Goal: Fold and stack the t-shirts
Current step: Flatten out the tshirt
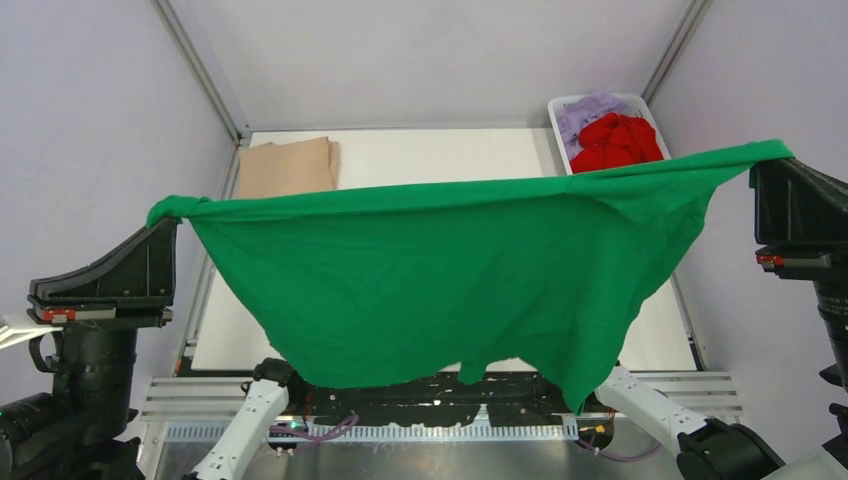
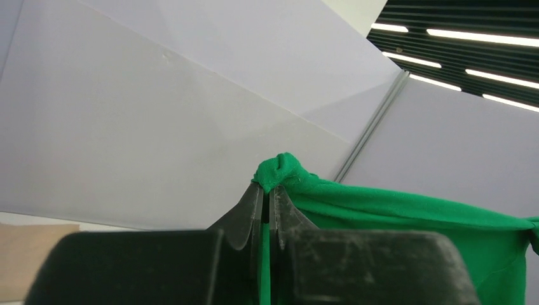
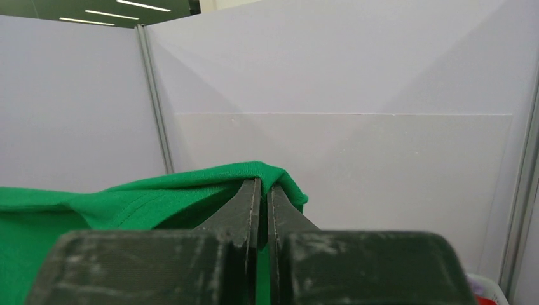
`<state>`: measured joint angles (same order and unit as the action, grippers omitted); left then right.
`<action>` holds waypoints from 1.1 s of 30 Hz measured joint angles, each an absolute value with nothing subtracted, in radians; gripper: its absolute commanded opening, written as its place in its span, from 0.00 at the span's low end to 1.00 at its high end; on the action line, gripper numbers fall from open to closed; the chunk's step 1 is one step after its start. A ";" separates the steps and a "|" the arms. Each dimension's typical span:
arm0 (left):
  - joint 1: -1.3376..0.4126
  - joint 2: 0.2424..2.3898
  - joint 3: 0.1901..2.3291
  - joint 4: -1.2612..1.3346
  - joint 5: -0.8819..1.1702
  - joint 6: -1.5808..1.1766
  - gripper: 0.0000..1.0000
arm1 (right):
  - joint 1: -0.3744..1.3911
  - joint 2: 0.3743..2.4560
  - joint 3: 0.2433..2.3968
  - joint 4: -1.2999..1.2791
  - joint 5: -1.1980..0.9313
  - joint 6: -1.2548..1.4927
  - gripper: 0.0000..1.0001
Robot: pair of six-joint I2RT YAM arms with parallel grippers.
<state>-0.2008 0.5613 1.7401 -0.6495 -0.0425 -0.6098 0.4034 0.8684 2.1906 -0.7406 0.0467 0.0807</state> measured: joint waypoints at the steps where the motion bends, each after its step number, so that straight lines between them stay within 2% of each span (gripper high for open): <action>1: -0.200 0.561 1.739 -0.648 -0.044 -0.607 0.00 | 0.403 0.868 2.191 -0.744 0.042 0.074 0.05; 6: -0.200 0.573 1.675 -0.641 -0.068 -0.596 0.00 | 0.403 0.871 2.132 -0.747 0.085 0.017 0.05; 11: -0.201 0.672 1.524 -0.586 -0.136 -0.594 0.00 | 0.404 0.919 1.963 -0.678 0.244 -0.079 0.05; 15: -0.201 0.865 1.349 -0.498 -0.229 -0.594 0.00 | 0.396 1.056 1.785 -0.564 0.373 -0.144 0.05; 19: -0.197 1.222 1.299 -0.464 -0.332 -0.593 0.02 | 0.371 1.320 1.684 -0.480 0.393 -0.159 0.07; 21: -0.191 1.451 1.366 -0.495 -0.349 -0.594 0.30 | 0.362 1.511 1.681 -0.455 0.383 -0.150 0.10; 23: -0.182 1.726 1.539 -0.582 -0.347 -0.592 0.82 | 0.355 1.708 1.718 -0.459 0.372 -0.133 0.16; 24: -0.180 1.847 1.631 -0.606 -0.341 -0.588 0.97 | 0.352 1.798 1.750 -0.469 0.369 -0.123 0.35; 25: -0.177 1.947 1.711 -0.625 -0.334 -0.588 0.99 | 0.349 1.917 1.824 -0.505 0.368 -0.109 0.46; 26: -0.176 2.006 1.759 -0.643 -0.326 -0.598 1.00 | 0.348 2.003 1.875 -0.510 0.365 -0.089 0.67; 27: -0.175 2.065 1.809 -0.669 -0.314 -0.600 1.00 | 0.346 2.106 1.965 -0.547 0.371 -0.076 0.82; 29: -0.175 2.119 1.853 -0.698 -0.290 -0.601 0.99 | 0.345 2.280 2.146 -0.605 0.378 -0.043 0.97; 31: -0.175 2.116 1.853 -0.722 -0.273 -0.601 1.00 | 0.345 2.393 2.284 -0.659 0.384 -0.013 0.97; 33: -0.175 2.087 1.841 -0.715 -0.256 -0.598 0.99 | 0.345 2.411 2.306 -0.694 0.383 0.007 0.96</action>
